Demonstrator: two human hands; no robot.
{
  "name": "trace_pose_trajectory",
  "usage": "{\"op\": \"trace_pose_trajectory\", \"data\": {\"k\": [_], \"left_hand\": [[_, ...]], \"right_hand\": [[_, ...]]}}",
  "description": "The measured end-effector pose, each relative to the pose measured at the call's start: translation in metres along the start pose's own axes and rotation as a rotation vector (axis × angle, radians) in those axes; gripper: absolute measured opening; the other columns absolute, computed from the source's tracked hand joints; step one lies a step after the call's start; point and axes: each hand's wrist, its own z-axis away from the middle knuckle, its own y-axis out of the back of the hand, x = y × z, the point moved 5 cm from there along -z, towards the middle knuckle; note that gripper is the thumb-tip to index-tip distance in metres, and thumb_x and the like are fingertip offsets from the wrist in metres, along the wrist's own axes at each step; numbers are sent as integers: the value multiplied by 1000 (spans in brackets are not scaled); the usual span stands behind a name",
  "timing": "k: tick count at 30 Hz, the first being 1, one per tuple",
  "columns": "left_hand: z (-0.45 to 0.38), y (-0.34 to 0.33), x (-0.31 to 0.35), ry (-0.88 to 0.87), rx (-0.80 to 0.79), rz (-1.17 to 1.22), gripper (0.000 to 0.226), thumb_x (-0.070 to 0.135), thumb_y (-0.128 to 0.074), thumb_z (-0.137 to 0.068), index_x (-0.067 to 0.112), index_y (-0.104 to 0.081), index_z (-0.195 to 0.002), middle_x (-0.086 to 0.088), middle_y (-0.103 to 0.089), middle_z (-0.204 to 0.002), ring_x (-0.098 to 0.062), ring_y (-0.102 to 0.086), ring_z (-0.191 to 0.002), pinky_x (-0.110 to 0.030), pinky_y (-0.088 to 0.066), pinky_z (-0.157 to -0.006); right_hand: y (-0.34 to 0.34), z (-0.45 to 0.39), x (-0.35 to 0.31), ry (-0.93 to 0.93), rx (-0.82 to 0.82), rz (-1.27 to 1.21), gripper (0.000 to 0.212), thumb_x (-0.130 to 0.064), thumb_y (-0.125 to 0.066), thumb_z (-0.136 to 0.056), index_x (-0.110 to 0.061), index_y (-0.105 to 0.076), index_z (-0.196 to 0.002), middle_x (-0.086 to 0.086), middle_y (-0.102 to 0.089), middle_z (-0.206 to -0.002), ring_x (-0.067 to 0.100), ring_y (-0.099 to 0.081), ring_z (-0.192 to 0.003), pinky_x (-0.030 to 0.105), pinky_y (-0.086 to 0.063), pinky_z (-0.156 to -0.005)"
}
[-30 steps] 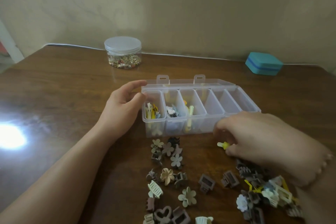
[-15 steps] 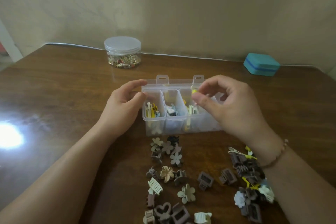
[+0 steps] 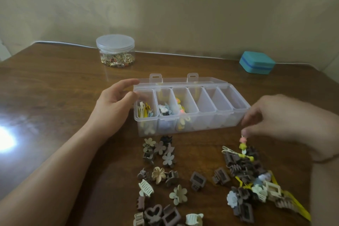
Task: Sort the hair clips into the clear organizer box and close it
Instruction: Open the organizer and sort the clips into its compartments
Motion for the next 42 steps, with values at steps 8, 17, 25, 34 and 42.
{"op": "trace_pose_trajectory", "data": {"k": [8, 17, 25, 34, 42], "left_hand": [[0, 1, 1, 8, 17, 3, 43, 36, -58, -86, 34, -62, -129, 37, -69, -87, 17, -61, -95, -32, -44, -98], [-2, 1, -2, 5, 11, -8, 39, 27, -57, -94, 30, -60, -132, 37, -69, -88, 19, -61, -94, -28, -46, -94], [-2, 0, -2, 14, 0, -7, 37, 22, -56, -96, 30, -60, -131, 42, -66, -82, 26, -57, -88, -19, -42, -87], [-2, 1, -2, 7, 8, -2, 36, 23, -56, -95, 32, -61, -130, 39, -68, -84, 22, -59, -91, -19, -43, -87], [-1, 1, -1, 12, 11, 4, 36, 22, -56, -97, 30, -61, -131, 33, -72, -92, 4, -63, -105, -39, -44, -106]], "right_hand": [[-16, -3, -34, 74, 22, 224, 3, -35, -68, -86, -38, -68, -88, -13, -60, -90, 9, -58, -84, 26, -50, -65], [0, 27, -64, 515, 89, -197, 7, -38, -66, -84, -41, -61, -80, -21, -64, -84, -6, -58, -79, 17, -48, -64], [-1, -3, -75, 584, 551, -412, 10, -40, -62, -88, -35, -67, -96, -21, -65, -97, -4, -55, -94, 12, -37, -72], [0, 23, -33, 379, 19, -17, 19, -34, -69, -85, -49, -60, -92, -27, -60, -87, -11, -55, -83, 19, -48, -67], [-24, 18, -58, 325, -116, 198, 28, -29, -61, -89, -46, -57, -112, -19, -55, -92, 2, -55, -88, 29, -54, -79]]}}
